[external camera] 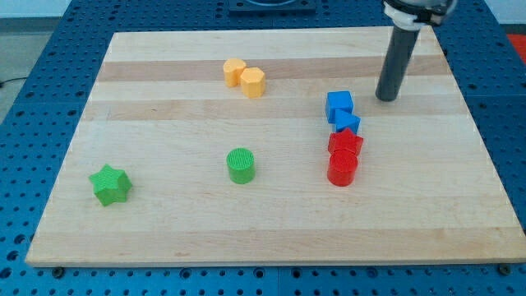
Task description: Push the blue cube towards downside of yellow blocks
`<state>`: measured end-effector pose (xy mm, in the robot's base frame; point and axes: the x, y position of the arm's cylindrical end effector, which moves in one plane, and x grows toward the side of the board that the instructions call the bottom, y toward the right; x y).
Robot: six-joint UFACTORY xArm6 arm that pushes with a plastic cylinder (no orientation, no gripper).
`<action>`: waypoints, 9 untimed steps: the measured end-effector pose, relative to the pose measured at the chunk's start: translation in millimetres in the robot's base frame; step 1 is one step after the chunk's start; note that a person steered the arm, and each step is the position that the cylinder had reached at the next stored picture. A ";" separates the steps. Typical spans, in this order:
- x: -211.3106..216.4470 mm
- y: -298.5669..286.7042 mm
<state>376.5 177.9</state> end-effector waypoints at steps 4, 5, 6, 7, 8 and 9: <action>16.5 -68.0; 19.6 -86.9; 19.6 -111.5; 19.8 -135.7; 19.9 -158.6; 22.8 -183.2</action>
<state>399.3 -5.2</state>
